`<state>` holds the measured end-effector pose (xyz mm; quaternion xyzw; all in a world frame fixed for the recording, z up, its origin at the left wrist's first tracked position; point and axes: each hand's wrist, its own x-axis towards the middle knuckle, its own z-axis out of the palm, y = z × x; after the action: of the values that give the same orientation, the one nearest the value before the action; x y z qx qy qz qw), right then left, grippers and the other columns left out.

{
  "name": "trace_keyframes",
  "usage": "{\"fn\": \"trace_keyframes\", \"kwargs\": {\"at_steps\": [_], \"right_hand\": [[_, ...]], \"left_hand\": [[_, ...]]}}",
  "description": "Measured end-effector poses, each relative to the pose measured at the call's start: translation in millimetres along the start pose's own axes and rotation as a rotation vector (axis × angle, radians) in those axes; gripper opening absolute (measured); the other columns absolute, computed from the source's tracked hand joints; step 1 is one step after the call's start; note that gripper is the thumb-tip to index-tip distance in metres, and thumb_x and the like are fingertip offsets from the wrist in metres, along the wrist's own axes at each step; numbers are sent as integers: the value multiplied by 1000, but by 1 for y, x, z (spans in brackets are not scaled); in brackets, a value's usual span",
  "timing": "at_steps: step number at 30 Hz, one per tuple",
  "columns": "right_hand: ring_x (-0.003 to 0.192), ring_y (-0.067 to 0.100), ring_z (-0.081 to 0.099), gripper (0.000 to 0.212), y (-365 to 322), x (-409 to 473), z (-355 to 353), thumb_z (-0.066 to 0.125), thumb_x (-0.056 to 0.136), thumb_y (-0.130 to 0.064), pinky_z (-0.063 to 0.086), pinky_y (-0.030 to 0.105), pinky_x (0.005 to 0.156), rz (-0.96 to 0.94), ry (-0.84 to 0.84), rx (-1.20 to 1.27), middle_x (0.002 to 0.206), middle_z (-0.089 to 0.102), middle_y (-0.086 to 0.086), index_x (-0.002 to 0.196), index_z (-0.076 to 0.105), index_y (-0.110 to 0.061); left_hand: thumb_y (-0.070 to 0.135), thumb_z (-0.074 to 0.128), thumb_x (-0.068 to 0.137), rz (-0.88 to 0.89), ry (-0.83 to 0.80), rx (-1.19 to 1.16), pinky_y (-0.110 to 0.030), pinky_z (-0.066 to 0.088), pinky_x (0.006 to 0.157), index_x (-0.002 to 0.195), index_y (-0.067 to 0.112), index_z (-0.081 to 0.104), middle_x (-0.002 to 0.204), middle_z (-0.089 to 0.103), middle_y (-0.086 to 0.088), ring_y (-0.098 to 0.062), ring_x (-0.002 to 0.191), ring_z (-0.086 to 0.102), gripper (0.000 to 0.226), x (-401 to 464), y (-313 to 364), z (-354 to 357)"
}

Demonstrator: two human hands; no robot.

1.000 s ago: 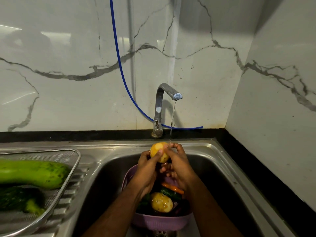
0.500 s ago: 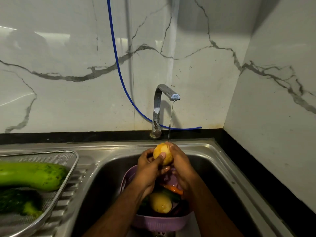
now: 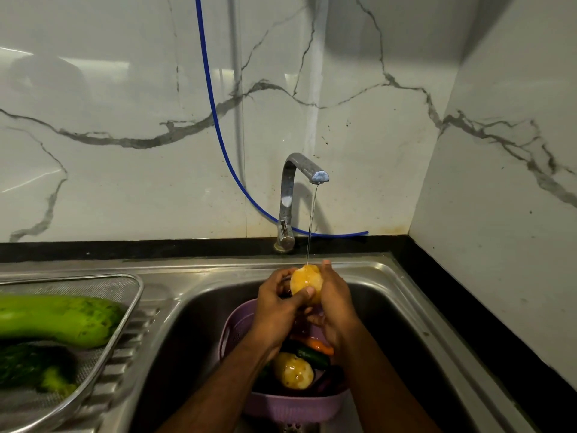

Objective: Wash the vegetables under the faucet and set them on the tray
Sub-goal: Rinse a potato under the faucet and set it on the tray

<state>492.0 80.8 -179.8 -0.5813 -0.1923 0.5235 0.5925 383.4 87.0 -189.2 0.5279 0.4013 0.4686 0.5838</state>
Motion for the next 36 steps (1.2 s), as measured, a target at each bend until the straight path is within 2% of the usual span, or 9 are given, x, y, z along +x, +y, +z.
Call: {"fn": "trace_keyframes", "kwargs": {"at_steps": [5,9,11,15,21,25,30,33,36], "right_hand": [[101,28,66,18,2,-2,1,47,108,-40,59,42,73,-103,-46,45,115,64,9,112,61,-29],[98,32,66,16,1,-3,4,47,108,-26,62,43,74,-95,-81,128,117,64,17,113,62,-21],[96,32,66,19,2,-4,4,45,109,-27,60,43,68,-72,-112,172,116,63,19,118,59,-19],[105,42,71,25,7,-3,2,49,107,-42,58,63,90,-29,-169,192,119,67,25,120,60,-24],[108,41,70,38,8,4,4,57,98,-57,58,64,91,-53,-109,151,123,67,19,125,61,-30],[107,39,72,50,10,4,8,76,82,-55,60,61,87,-80,-141,104,124,68,17,125,63,-33],[103,33,73,30,10,0,6,77,91,-33,64,44,75,-130,-173,-53,116,71,12,118,63,-31],[102,26,72,30,9,1,6,80,87,-42,64,45,82,-197,-93,-152,113,72,7,111,67,-29],[95,22,74,32,10,2,5,75,89,-50,64,35,72,-252,-42,-223,105,75,5,106,68,-24]], "left_hand": [[14,81,80,-76,212,-151,-50,60,86,117,13,61,105,74,-9,-25,94,73,42,-1,4,-2],[16,78,83,-107,212,-222,-57,58,87,109,6,70,96,77,-14,-34,93,74,29,2,3,-7],[11,76,85,-78,192,-233,-56,57,90,108,10,70,99,77,-11,-33,97,73,24,1,4,-7],[6,73,86,1,117,-125,-47,59,91,107,25,71,104,76,1,-19,101,71,28,-1,3,-5],[11,75,85,110,65,10,-31,59,88,119,26,68,112,73,7,-9,105,68,38,0,-3,-7],[20,75,86,115,138,86,-22,57,80,114,24,67,106,73,6,-6,97,69,30,2,-5,-5],[18,62,96,66,109,43,-29,60,82,110,22,68,102,75,2,-10,93,72,15,-1,-5,-7],[11,65,94,185,92,154,-21,57,81,114,29,64,106,70,11,-4,100,67,27,-1,-1,-7],[7,71,87,265,96,237,-23,57,85,115,27,66,108,69,11,-3,102,65,34,2,-3,-10]]}}
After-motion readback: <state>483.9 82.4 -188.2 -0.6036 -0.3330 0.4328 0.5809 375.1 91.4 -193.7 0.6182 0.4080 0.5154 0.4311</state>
